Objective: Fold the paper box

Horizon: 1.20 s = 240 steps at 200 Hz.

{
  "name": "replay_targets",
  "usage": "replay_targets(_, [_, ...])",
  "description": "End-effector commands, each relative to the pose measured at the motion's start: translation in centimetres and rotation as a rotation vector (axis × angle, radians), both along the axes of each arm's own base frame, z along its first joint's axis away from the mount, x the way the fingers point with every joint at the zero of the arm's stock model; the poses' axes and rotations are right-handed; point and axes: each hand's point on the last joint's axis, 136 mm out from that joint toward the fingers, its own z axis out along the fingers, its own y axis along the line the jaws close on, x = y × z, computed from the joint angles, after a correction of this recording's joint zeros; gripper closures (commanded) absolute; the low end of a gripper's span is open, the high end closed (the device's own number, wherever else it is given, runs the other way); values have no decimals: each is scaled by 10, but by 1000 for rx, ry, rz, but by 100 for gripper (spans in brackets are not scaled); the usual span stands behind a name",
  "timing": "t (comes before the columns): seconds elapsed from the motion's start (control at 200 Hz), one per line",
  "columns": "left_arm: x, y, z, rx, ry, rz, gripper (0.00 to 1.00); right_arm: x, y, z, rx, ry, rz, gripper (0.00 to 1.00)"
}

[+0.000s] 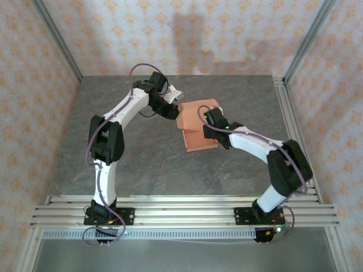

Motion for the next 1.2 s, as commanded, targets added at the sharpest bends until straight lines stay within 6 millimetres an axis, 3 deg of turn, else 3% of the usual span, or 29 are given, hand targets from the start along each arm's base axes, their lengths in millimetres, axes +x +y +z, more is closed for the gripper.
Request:
replay_targets(0.0, [-6,1,5,-3,13,-59,100,1,-3,19,72,-43,74,36])
replay_targets(0.24, [-13,6,4,33,30,-147,100,4,-7,60,236,-108,234,37])
replay_targets(0.365, [-16,6,5,29,30,-181,100,7,-11,67,217,-98,312,41])
replay_targets(0.47, [-17,8,5,39,33,-195,100,12,-16,67,202,-47,363,42])
replay_targets(0.726, [-16,8,4,41,35,-190,100,8,-1,59,161,76,566,54])
replay_targets(1.196, [-13,8,4,39,28,-179,100,11,-1,41,133,138,589,81])
